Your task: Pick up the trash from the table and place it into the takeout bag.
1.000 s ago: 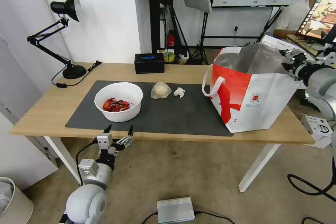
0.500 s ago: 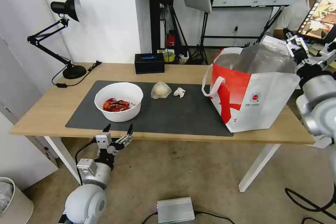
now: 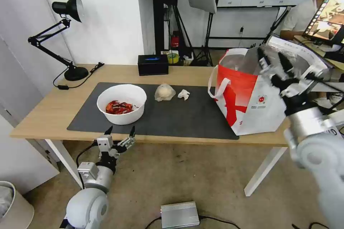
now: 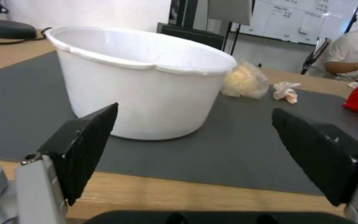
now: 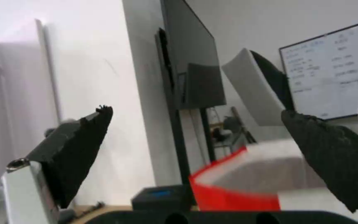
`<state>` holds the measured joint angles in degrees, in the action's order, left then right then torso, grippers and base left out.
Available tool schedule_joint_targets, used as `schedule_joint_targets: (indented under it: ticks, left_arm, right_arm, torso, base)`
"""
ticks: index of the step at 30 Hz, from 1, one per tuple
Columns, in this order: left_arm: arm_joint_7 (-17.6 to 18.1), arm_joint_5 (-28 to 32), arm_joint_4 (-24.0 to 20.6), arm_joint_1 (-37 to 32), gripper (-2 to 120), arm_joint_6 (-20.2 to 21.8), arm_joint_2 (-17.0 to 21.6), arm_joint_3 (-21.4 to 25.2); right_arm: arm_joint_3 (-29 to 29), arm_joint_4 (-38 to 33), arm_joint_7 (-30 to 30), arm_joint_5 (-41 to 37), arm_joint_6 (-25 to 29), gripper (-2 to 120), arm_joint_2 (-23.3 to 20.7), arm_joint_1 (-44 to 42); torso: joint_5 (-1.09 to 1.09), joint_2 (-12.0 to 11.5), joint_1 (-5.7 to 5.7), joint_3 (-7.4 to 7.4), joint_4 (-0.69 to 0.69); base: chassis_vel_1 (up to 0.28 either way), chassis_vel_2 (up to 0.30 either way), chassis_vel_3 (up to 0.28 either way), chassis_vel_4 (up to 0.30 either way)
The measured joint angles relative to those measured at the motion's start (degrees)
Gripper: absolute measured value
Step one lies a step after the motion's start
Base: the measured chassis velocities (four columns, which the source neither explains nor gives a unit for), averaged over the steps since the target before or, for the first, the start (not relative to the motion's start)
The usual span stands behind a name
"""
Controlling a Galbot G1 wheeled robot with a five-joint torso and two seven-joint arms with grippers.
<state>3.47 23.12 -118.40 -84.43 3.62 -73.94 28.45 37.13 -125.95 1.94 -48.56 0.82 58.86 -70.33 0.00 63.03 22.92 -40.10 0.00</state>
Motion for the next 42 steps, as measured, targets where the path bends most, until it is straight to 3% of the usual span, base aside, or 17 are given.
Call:
schedule_joint_targets:
  ticks: [7,13,27,42]
  left_arm:
    - [0.03,-0.88,0.23,-0.40,100,-0.63,-0.04,0.95]
    - [-0.27,-1.34,0.87,-0.59,100,-1.25,0.07,1.54]
    - [-2.46,-3.35,1.72,-1.56,100,-3.25,0.62,3.10]
    - [-2.74,-2.85,1.77,-1.86,100,-3.65,0.64,3.99]
  right_arm:
    - [-2.83,0.19,-3.32,10.71,2.17,100,6.86,-6.75]
    - [-5.90,4.39,-5.10,21.27,6.02,100,11.89,-11.38]
    - [-11.38,10.18,-6.45,29.27,8.13,100,16.44,-16.77]
    - [-12.84,10.60,-5.50,29.76,8.58,100,17.57,-17.46]
  torso:
    - [-0.01,0.00,0.00,0.00,-0.01]
    - [0.00,0.00,0.00,0.00,0.00]
    - [0.00,-0.01,0.00,0.00,0.00]
    - [0.00,0.00,0.00,0.00,0.00]
  base:
    - [0.000,0.000,0.000,0.000]
    - [0.000,0.000,0.000,0.000]
    - [0.000,0.000,0.000,0.000]
    - [0.000,0.000,0.000,0.000]
